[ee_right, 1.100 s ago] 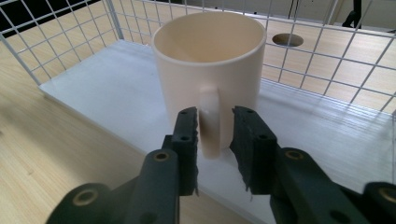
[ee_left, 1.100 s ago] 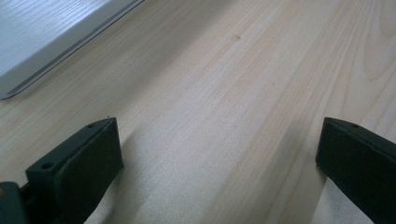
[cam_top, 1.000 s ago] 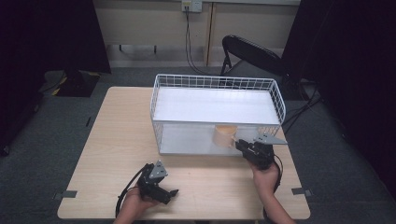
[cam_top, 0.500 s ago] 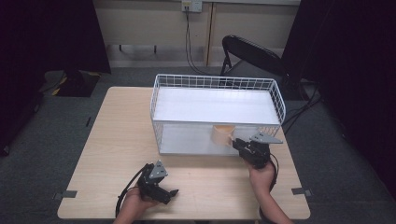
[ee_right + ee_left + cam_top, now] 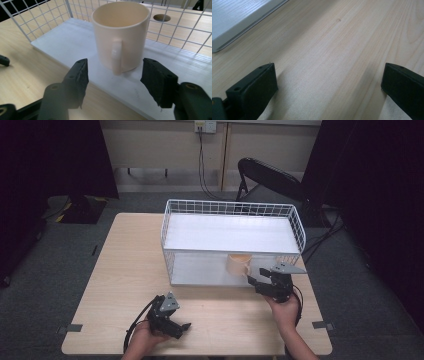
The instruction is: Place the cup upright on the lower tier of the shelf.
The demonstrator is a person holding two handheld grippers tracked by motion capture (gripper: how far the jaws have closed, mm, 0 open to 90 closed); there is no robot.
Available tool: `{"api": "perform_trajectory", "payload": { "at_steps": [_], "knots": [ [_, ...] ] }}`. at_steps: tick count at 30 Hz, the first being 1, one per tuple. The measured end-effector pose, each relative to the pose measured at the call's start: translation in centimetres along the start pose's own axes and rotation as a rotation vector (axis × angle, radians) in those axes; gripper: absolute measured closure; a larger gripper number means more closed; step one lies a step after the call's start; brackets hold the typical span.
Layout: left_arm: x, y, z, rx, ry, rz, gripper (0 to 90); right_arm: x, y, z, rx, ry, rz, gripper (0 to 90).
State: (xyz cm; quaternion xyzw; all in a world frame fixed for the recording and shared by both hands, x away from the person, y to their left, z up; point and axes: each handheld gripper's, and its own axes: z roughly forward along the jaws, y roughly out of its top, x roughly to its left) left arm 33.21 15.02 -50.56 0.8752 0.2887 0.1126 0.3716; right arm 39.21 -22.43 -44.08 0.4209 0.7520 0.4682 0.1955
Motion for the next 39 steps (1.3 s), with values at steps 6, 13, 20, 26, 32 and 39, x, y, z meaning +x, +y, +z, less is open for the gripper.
{"api": "perform_trajectory", "payload": {
  "at_steps": [6, 13, 20, 26, 32, 39],
  "knots": [
    [0.0, 0.0, 0.0, 0.001, 0.0, 0.0, 0.0, 0.1, -0.1, -0.1, 0.019, 0.02, 0.0, 26.0],
    [0.0, 0.0, 0.0, 0.001, -0.001, 0.0, 0.0, 0.2, -0.4, -0.6, 0.034, 0.037, -0.027, 19.6],
    [0.0, 0.0, 0.0, 0.001, 0.0, 0.0, 0.0, 0.1, -0.8, -1.3, 0.044, 0.048, -0.047, 17.4],
    [0.0, 0.0, 0.0, 0.001, -0.001, 0.0, 0.0, 0.1, -1.3, -1.7, 0.052, 0.06, -0.059, 16.8],
    [0.0, 0.0, 0.0, 0.001, 0.0, 0.0, 0.0, 0.1, -1.7, -2.1, 0.059, 0.073, -0.074, 16.2],
    [0.0, 0.0, 0.0, 0.001, 0.0, 0.0, 0.0, -0.1, -1.9, -2.8, 0.055, 0.08, -0.085, 15.4]
  ]
}}
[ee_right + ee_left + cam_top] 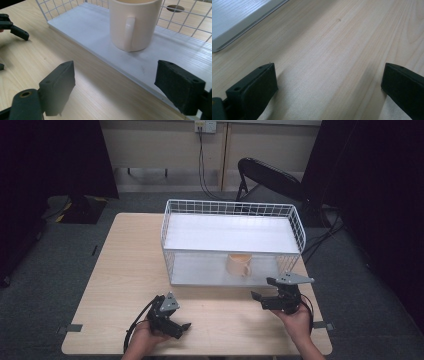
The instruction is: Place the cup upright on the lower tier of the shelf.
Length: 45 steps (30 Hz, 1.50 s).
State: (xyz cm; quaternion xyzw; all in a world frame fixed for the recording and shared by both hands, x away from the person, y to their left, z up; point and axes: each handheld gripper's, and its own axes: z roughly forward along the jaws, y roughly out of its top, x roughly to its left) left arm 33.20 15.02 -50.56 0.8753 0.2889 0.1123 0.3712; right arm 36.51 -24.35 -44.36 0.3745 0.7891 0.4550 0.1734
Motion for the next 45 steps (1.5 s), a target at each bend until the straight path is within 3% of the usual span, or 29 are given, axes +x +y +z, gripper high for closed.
{"api": "perform_trajectory", "payload": {
  "at_steps": [12, 26, 45],
  "knots": [
    [0.0, 0.0, 0.0, 0.001, 0.0, 0.0, 0.0, -0.3, -0.8, -0.9, 0.018, 0.004, -0.022, 14.9],
    [0.0, 0.0, 0.0, 0.0, 0.0, 0.0, 0.0, -1.3, -1.8, -2.4, 0.026, 0.007, -0.013, 15.3],
    [0.0, 0.0, 0.0, 0.0, 0.0, 0.0, 0.0, -2.9, -4.0, -4.3, 0.05, -0.002, -0.039, 15.2]
  ]
}}
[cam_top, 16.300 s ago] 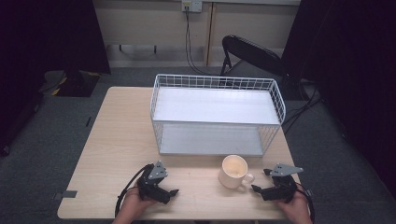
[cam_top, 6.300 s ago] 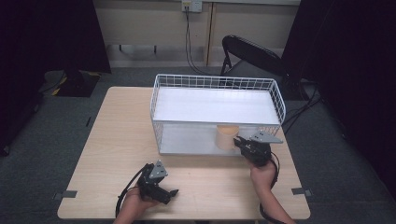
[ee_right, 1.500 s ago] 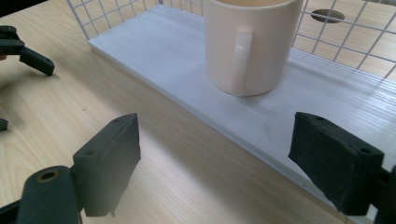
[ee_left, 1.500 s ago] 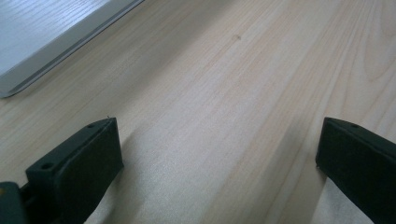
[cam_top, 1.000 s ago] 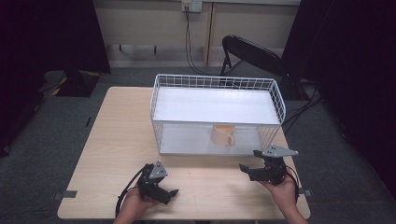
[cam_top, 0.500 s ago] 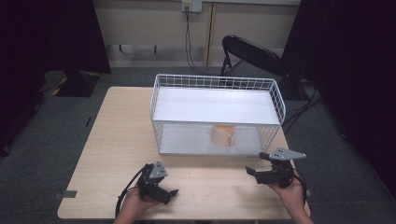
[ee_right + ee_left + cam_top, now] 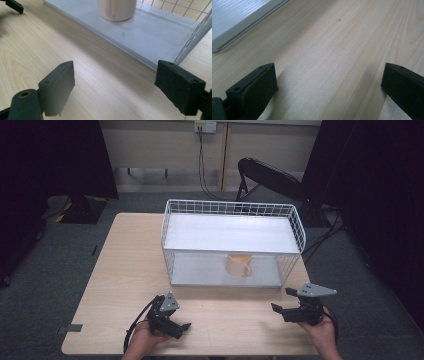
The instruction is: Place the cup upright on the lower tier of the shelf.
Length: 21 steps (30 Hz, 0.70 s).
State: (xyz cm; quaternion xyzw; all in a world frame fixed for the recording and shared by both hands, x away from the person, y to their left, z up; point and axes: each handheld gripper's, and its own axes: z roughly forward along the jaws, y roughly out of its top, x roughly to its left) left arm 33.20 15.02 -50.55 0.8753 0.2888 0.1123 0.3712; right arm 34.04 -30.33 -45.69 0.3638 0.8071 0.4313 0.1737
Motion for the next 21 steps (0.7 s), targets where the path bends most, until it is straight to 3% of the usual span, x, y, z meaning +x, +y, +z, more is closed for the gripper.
{"api": "perform_trajectory", "payload": {
  "at_steps": [21],
  "knots": [
    [0.0, 0.0, 0.0, 0.0, 0.0, 0.0, 0.0, -0.8, -2.9, -0.8, 0.038, -0.006, -0.014, 15.6]
  ]
}}
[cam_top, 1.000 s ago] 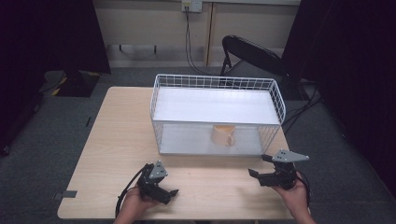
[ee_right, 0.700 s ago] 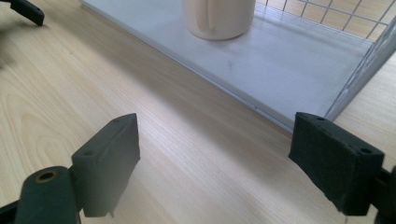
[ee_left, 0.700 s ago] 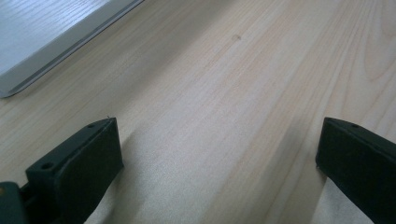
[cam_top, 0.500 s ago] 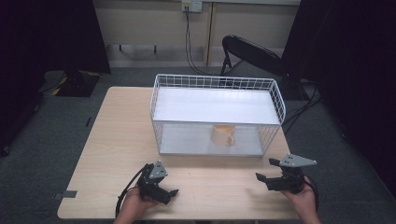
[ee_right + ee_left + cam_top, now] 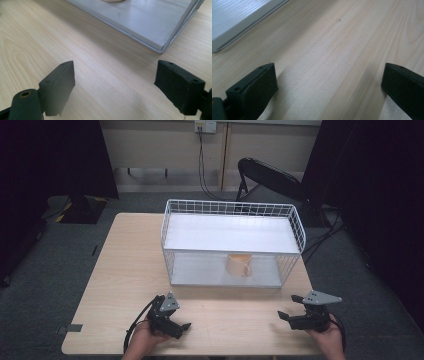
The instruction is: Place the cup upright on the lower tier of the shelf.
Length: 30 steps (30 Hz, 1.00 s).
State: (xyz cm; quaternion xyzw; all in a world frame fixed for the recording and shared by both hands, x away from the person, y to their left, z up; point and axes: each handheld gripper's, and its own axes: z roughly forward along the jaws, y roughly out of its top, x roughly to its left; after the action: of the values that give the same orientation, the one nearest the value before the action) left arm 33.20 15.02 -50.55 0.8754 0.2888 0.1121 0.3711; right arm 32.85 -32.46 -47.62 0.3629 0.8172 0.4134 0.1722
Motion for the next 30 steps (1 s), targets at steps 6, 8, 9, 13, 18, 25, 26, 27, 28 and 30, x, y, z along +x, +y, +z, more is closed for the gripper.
{"api": "perform_trajectory", "payload": {
  "at_steps": [6, 8, 9, 13, 18, 25, 26, 27, 28, 30],
  "knots": [
    [0.0, 0.0, 0.0, 0.0, 0.0, 0.0, 0.0, 0.0, -1.0, 0.4, 0.037, 0.016, -0.008, 16.4],
    [0.0, 0.0, 0.0, 0.0, 0.0, -0.001, 0.0, 0.1, -1.2, 0.6, 0.046, 0.016, -0.016, 16.4],
    [0.0, 0.0, 0.0, 0.0, 0.0, 0.0, 0.0, 0.1, -1.3, 0.7, 0.049, 0.016, -0.02, 16.4],
    [0.0, 0.0, 0.0, -0.003, 0.002, -0.001, 0.0, 0.1, -1.4, 1.0, 0.069, 0.025, -0.023, 16.4],
    [0.0, 0.0, 0.0, 0.0, 0.0, 0.0, 0.0, 0.2, -1.6, 1.5, 0.092, 0.026, -0.039, 16.4],
    [0.0, 0.0, 0.0, 0.0, 0.0, 0.0, 0.0, 0.4, -1.8, 2.0, 0.101, 0.032, -0.06, 15.7],
    [0.0, 0.0, 0.0, -0.002, 0.001, 0.0, 0.0, 0.4, -1.8, 2.0, 0.1, 0.034, -0.059, 15.6],
    [0.0, 0.0, 0.0, 0.0, 0.0, 0.0, 0.0, 0.4, -1.8, 2.0, 0.1, 0.034, -0.06, 15.6],
    [0.0, 0.0, 0.0, 0.0, 0.0, 0.0, 0.0, 0.4, -1.8, 2.0, 0.1, 0.034, -0.06, 15.4],
    [0.0, 0.0, 0.0, 0.0, 0.0, 0.0, 0.0, 0.4, -1.8, 2.0, 0.1, 0.033, -0.061, 14.9]
  ]
}}
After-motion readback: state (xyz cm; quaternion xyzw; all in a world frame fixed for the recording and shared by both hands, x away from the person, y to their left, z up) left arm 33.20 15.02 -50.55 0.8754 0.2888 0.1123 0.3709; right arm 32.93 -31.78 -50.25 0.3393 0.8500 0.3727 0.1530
